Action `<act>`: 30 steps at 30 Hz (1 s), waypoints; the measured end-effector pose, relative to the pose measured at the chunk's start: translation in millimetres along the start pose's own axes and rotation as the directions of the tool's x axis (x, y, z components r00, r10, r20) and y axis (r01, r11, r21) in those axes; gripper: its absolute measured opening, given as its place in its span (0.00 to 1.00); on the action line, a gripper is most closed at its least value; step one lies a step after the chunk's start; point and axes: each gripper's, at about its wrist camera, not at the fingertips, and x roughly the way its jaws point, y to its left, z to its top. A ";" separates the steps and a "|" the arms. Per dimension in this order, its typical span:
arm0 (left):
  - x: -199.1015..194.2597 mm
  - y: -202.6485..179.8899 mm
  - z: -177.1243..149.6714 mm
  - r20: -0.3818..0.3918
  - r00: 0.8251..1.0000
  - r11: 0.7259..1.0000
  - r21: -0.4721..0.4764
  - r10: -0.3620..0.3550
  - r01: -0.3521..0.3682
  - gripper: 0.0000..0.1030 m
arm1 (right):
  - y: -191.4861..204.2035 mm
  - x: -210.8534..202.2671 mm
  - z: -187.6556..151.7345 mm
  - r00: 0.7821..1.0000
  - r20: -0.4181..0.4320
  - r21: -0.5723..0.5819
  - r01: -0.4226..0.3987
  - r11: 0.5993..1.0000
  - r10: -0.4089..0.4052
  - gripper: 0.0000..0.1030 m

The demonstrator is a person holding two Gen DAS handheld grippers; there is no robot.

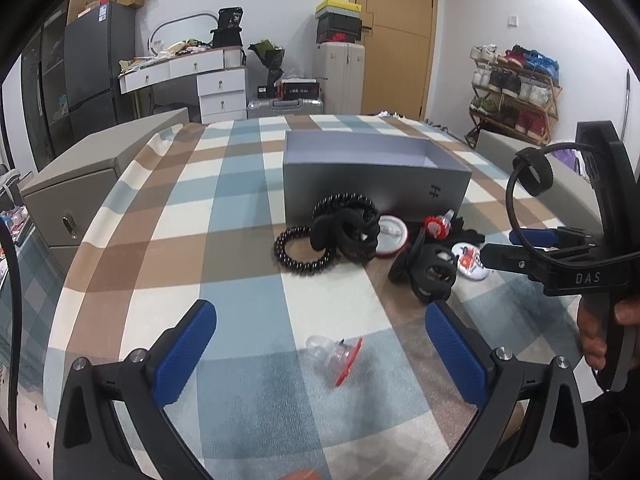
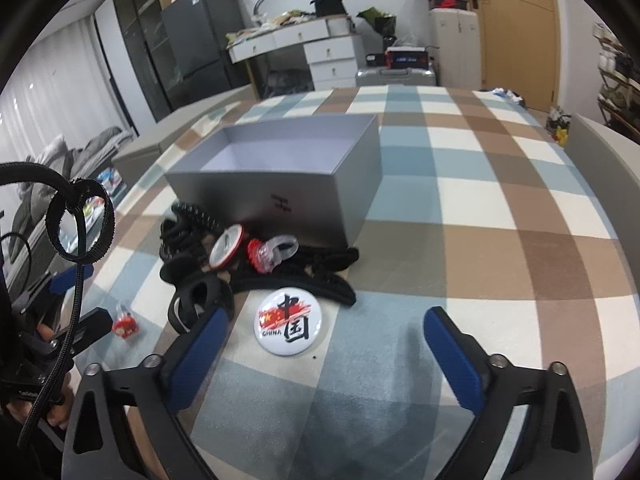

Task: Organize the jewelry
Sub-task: 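Grasp the clear ring with red cap with the left tool while the right tool grasps the white CHINA badge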

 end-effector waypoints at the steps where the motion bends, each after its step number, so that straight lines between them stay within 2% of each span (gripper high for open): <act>1: 0.5 -0.1 -1.0 -0.009 1.000 1.000 0.003 -0.003 0.004 0.99 | 2.6 1.3 -1.2 1.000 -0.008 -0.010 -0.003 1.000 0.003 0.86; 3: 1.1 0.2 -3.1 -0.022 1.000 1.000 0.006 -0.010 0.011 0.98 | 8.0 3.8 -2.9 1.000 -0.020 -0.031 -0.003 1.000 0.002 0.82; 7: 3.2 -2.0 -6.7 -0.058 0.997 0.999 0.018 -0.047 0.048 0.82 | 21.2 7.5 -3.5 0.999 -0.038 -0.081 -0.014 0.997 0.011 0.76; 11: 7.0 -3.9 -11.4 -0.085 0.994 0.997 0.030 -0.067 0.069 0.73 | 32.4 11.5 -3.4 0.999 -0.038 -0.135 0.032 0.990 -0.037 0.64; 13: 7.0 -3.4 -13.9 -0.089 0.993 0.996 0.028 -0.079 0.081 0.63 | 37.2 12.3 -5.7 0.996 -0.033 -0.165 0.079 0.983 -0.086 0.54; 14: 7.2 -3.4 -14.4 -0.095 0.992 0.996 0.029 -0.086 0.089 0.61 | 38.2 12.8 -5.9 0.995 -0.027 -0.174 0.091 0.980 -0.098 0.51; 16: 7.9 -4.1 -15.5 -0.099 0.990 0.995 0.027 -0.095 0.099 0.47 | 38.3 11.9 -5.8 0.996 -0.019 -0.175 0.088 0.981 -0.092 0.41; 17: 8.0 -4.6 -16.3 -0.103 0.990 0.995 0.032 -0.093 0.097 0.44 | 37.7 12.3 -4.7 0.996 -0.020 -0.176 0.087 0.981 -0.092 0.41; 19: 6.7 -6.3 -16.8 -0.099 0.992 0.995 0.048 -0.079 0.084 0.29 | 33.9 10.5 -4.7 0.998 -0.019 -0.157 0.056 0.986 -0.060 0.40; 20: 5.9 -6.5 -16.9 -0.101 0.991 0.995 0.048 -0.084 0.089 0.24 | 29.3 9.5 -3.1 0.999 -0.020 -0.139 0.038 0.990 -0.041 0.40; 23: 3.2 -5.0 -16.7 -0.090 0.989 0.992 0.028 -0.120 0.123 0.24 | 20.8 0.3 -3.4 1.000 0.010 -0.098 0.004 0.995 -0.003 0.40; 30: -7.4 -6.4 -13.3 -0.027 0.992 0.992 0.032 -0.122 0.123 0.24 | 13.2 -18.9 1.4 0.995 0.091 -0.064 -0.037 0.997 0.043 0.40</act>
